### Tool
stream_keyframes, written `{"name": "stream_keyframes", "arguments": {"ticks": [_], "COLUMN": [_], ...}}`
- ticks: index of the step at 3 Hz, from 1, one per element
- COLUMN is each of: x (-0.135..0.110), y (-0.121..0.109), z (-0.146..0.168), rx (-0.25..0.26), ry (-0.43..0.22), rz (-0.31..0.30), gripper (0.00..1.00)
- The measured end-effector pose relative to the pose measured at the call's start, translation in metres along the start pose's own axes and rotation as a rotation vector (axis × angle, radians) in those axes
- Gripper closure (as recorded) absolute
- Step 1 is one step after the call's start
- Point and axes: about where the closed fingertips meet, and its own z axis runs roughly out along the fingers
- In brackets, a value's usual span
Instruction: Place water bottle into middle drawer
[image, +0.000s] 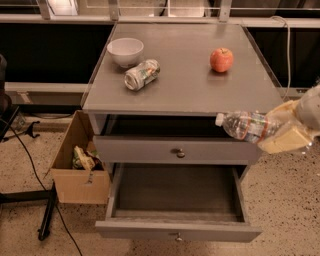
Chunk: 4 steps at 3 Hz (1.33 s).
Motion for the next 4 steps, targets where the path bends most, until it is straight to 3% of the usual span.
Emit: {"name": "stream_keyframes", "arguments": {"ticks": [1,2,4], "x": [0.015,0.032,0.044], "y": [0.017,0.033,0.033], "z": [0.013,0.032,0.051], "rx": [0.001,-0.008,-0.025], "ry": [-0.054,-0.057,-0.065], "rz": [-0.033,-0.083,-0.102], "gripper": [1.0,1.0,1.0]}}
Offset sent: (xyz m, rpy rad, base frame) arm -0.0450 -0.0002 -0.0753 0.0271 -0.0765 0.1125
